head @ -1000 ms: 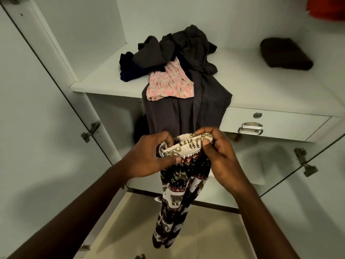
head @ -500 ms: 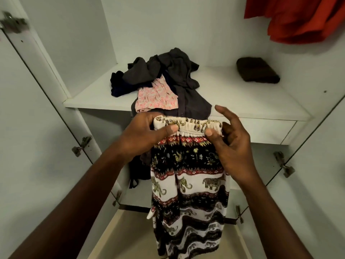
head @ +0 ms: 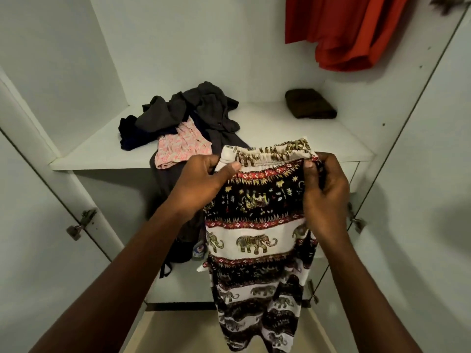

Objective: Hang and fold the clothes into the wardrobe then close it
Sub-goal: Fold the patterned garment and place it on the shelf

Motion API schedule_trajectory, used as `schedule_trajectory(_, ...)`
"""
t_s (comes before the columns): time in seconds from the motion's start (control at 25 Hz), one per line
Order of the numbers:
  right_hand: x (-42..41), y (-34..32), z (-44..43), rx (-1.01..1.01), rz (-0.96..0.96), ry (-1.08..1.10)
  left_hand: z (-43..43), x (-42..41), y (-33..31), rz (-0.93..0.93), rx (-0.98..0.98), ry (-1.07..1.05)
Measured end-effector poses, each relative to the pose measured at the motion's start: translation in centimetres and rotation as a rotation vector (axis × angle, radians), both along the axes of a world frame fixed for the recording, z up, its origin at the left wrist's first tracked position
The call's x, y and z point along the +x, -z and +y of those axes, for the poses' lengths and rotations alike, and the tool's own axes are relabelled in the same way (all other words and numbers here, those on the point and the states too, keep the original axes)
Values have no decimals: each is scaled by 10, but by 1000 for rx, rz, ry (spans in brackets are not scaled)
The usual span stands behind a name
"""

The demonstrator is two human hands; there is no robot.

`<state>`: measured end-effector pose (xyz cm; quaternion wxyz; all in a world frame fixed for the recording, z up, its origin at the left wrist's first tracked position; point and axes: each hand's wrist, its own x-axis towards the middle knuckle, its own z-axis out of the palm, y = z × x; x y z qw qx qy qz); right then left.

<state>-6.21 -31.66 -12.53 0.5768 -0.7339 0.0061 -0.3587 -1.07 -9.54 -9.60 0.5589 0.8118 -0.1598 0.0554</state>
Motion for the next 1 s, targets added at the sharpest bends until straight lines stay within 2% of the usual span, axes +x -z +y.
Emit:
schedule_trajectory(0.28, 25, -10, -28, -282, -169, 463, -69, 6, 13, -386, -98, -425)
schedule_trajectory(0.44, 78, -21, -56, -384, -77, 602, -106, 59, 18, -427, -122, -546)
schedule_trajectory(0.6, 154, -23, -92, -519, 15, 639, -121, 151, 18, -497, 7, -552)
schedule_trajectory(0.72, 235, -24, -115, -686, 55, 617, -129, 243, 19, -484, 139, -514)
schedule_trajectory(0.8, 292, -22, -127, -771, 107, 548, -137, 304, 22, -408, 224, -474)
schedule_trajectory(1.0, 397, 1, -151, -885, 378, 414, -158, 410, 47, -207, 410, -419)
